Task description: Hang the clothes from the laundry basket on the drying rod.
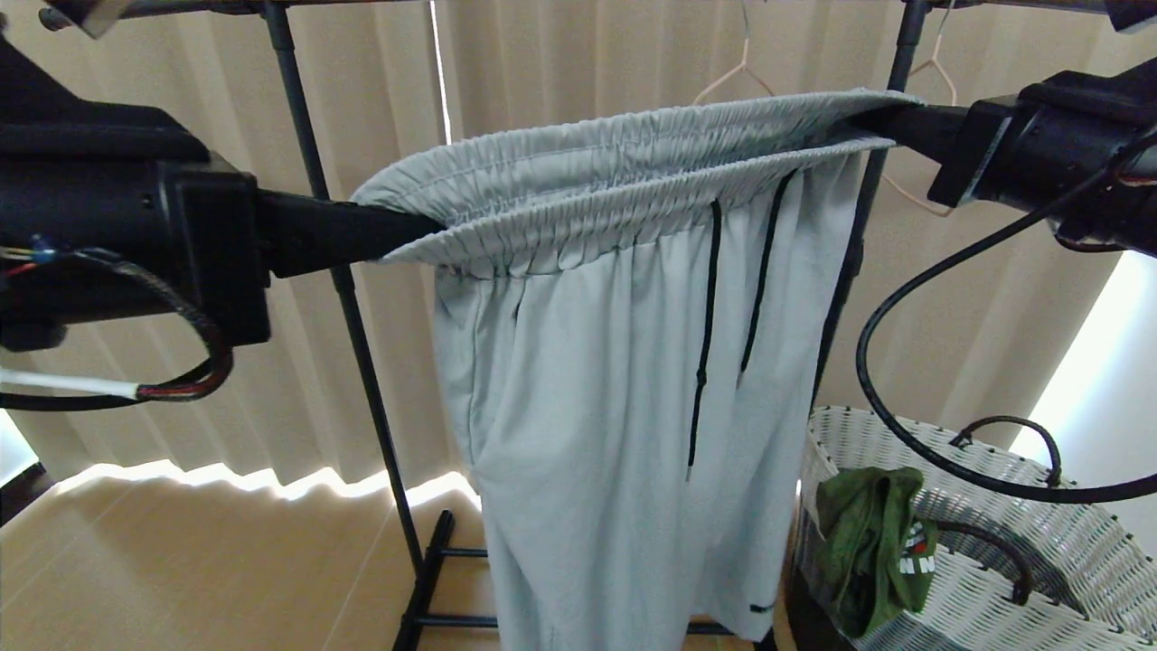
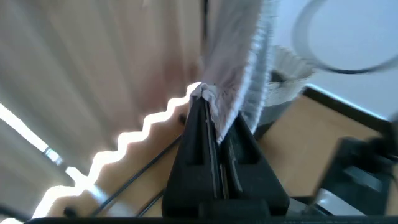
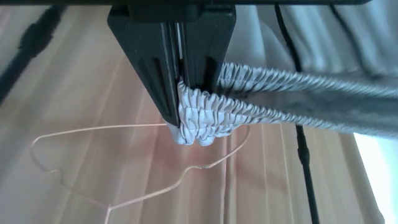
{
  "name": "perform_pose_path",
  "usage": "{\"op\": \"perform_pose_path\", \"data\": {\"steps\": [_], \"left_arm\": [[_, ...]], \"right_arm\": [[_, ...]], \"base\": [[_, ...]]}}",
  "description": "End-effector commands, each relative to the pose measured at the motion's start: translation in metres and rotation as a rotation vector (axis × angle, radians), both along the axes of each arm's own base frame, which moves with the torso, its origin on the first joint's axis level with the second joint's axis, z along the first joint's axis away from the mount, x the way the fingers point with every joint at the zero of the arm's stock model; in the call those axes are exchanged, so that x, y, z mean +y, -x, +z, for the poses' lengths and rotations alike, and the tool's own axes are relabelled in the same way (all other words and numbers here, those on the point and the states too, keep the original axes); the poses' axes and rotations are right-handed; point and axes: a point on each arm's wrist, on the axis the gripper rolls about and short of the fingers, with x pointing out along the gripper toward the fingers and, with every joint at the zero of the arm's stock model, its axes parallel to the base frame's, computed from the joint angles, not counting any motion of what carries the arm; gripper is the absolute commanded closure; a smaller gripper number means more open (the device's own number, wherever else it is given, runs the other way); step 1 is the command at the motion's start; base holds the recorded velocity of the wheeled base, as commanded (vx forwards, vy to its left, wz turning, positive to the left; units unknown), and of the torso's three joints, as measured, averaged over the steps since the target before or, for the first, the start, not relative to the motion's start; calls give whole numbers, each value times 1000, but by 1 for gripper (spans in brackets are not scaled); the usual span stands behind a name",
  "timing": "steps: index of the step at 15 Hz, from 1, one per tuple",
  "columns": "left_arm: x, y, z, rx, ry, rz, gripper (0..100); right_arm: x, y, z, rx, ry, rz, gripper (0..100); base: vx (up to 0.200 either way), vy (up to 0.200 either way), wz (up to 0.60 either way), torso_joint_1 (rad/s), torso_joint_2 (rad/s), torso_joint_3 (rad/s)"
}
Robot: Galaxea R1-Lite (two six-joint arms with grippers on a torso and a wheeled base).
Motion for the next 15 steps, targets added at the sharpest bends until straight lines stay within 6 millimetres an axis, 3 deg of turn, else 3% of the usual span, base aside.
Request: {"op": "perform_pose_path", "data": {"steps": [1, 4, 9, 15], "left_arm": [[9, 18, 4, -25, 23, -42, 100], [5, 28, 0, -17, 23, -109, 100], [2, 27, 1, -21, 25, -115, 100], [-18, -12, 13, -94, 15, 51, 100]], "right_arm": [[3, -9, -3, 3, -20, 3, 100], [3, -8, 0, -8, -44, 9, 100], [0, -1, 4, -13, -44, -2, 100], [-19, 37, 17, 26, -18, -51, 100]], "base": [[0, 0, 0, 0, 0, 0], [0, 0, 0, 0, 0, 0], [0, 0, 0, 0, 0, 0], [0, 0, 0, 0, 0, 0]]}}
